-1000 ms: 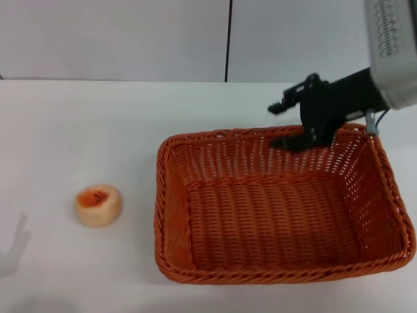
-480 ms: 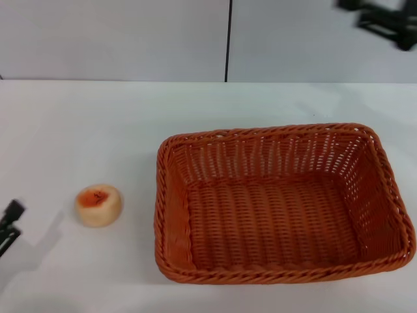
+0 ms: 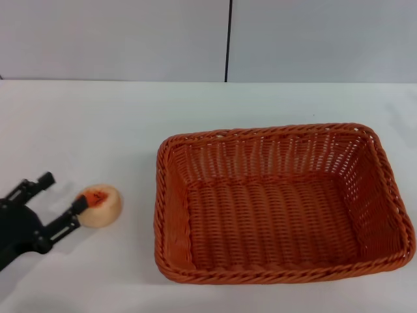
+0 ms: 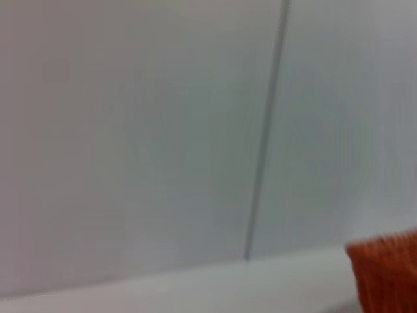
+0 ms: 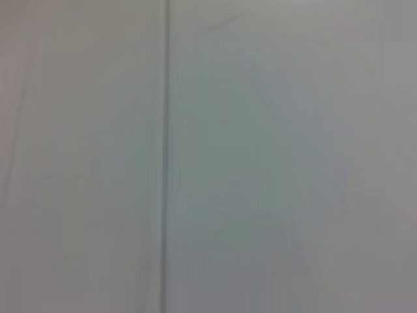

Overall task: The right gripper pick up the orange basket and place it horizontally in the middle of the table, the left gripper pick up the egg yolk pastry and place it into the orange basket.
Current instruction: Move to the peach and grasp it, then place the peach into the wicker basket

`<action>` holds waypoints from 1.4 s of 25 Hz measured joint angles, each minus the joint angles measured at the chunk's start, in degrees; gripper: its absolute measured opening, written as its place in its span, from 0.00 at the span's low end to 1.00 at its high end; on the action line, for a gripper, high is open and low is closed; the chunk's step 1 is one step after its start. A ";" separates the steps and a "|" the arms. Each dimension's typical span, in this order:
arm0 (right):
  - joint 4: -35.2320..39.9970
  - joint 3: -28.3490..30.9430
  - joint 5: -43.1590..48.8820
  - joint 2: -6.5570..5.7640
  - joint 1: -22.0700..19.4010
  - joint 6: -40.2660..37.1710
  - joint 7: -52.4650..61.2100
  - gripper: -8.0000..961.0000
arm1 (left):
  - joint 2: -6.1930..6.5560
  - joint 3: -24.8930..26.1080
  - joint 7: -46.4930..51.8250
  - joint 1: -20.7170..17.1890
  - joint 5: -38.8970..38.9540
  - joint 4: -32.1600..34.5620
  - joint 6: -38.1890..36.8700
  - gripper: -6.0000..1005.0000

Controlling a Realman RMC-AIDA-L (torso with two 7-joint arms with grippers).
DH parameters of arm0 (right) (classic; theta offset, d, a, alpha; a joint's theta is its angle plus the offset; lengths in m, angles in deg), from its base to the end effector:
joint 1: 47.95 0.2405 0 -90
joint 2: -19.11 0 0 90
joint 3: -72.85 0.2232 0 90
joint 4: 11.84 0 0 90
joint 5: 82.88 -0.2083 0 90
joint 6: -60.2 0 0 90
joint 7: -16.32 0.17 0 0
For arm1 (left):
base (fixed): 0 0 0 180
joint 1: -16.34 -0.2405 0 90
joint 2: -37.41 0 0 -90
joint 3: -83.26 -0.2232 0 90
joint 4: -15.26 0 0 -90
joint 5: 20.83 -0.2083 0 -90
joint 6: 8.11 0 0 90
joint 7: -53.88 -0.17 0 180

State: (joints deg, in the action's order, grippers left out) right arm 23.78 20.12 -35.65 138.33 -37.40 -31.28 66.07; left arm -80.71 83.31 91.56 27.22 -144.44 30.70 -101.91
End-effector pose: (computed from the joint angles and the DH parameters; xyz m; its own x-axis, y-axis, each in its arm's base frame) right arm 0.2454 0.2946 0.1091 0.4532 0.3545 -0.8179 -0.6194 -0.5346 -0.5749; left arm -0.3352 0.2083 0.0006 0.6960 0.1660 0.6985 0.6328 -0.6014 -0.4877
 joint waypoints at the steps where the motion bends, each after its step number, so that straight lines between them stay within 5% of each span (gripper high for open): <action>1: -1.38 0.85 -0.08 0.00 0.04 -0.79 -0.42 0.60 | -0.05 -1.12 0.19 0.46 -0.05 0.00 1.39 0.80; 26: -8.61 6.64 -1.62 -0.21 0.73 -5.53 -1.00 0.60 | -0.22 -4.56 -4.55 0.72 0.03 -5.03 8.32 0.65; 35: -9.98 9.30 -1.75 -0.23 0.26 -6.83 -1.04 0.60 | -0.16 -1.74 -5.39 0.22 0.38 -5.07 6.50 0.37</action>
State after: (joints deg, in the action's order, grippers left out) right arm 13.80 29.43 -37.40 138.10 -37.14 -38.12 65.03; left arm -80.88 81.57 86.17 27.43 -144.06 25.63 -95.41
